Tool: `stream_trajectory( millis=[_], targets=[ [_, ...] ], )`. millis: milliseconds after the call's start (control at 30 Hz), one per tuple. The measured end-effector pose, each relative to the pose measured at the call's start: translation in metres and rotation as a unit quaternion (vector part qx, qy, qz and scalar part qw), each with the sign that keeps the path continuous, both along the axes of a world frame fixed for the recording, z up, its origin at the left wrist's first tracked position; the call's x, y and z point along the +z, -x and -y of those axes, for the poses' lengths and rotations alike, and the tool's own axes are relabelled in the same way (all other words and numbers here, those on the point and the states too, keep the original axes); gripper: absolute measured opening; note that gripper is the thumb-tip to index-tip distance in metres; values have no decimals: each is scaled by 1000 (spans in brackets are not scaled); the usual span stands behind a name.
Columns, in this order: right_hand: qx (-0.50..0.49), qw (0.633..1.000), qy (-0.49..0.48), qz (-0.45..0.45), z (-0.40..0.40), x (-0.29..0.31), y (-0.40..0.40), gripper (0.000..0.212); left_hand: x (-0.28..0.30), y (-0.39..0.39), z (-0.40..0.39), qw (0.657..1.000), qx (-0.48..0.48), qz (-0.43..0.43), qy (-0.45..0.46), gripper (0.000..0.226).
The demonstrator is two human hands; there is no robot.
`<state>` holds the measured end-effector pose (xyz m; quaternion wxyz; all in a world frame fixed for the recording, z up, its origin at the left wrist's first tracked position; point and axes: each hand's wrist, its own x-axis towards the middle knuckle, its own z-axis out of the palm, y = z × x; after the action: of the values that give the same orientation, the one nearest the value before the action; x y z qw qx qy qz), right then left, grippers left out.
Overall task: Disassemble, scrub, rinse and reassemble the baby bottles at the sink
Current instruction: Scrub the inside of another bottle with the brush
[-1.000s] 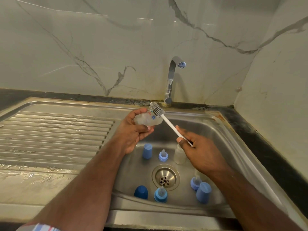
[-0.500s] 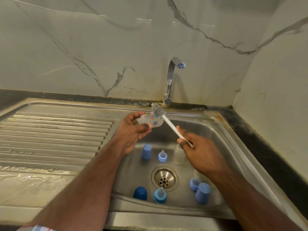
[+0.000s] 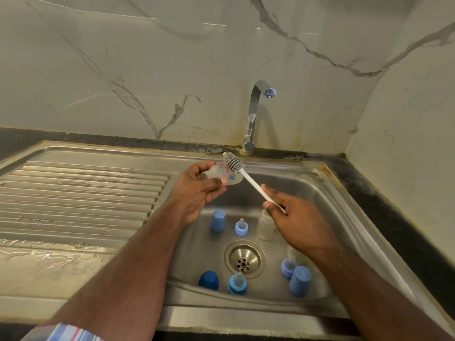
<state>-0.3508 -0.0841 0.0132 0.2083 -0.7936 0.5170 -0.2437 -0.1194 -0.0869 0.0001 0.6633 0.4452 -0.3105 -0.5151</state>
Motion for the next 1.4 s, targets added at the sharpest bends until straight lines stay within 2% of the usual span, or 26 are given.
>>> stream_trajectory(
  millis=[133,333,733,833,967,1133,1233,1333,1400],
  targets=[
    [38,999,-11,21,-11,0,-3,44,-1,-1,1,1000,-1,-17,5,55],
    [-18,1000,-6,8,5,1,4,49,-1,1,-1,1000,-11,24,11,48],
    [8,999,-18,30,1,-5,6,46,-3,0,0,1000,-14,15,13,59],
    [14,999,-28,28,1,-6,5,45,0,0,0,999,1,-28,23,59],
    [35,997,-46,44,-2,-4,4,44,-1,-7,0,996,18,-83,25,45],
    [64,994,-57,67,-4,-2,3,41,-1,-12,1,992,0,-122,-19,33],
    [78,992,-61,76,-4,-2,2,42,2,-12,-1,984,-20,-173,-34,38],
    [96,991,-58,68,-7,-2,0,41,4,-10,-4,984,-41,-164,-61,47],
    [72,994,-42,66,-2,-3,-2,42,7,-7,-6,984,-66,-154,-67,48]
  ],
)
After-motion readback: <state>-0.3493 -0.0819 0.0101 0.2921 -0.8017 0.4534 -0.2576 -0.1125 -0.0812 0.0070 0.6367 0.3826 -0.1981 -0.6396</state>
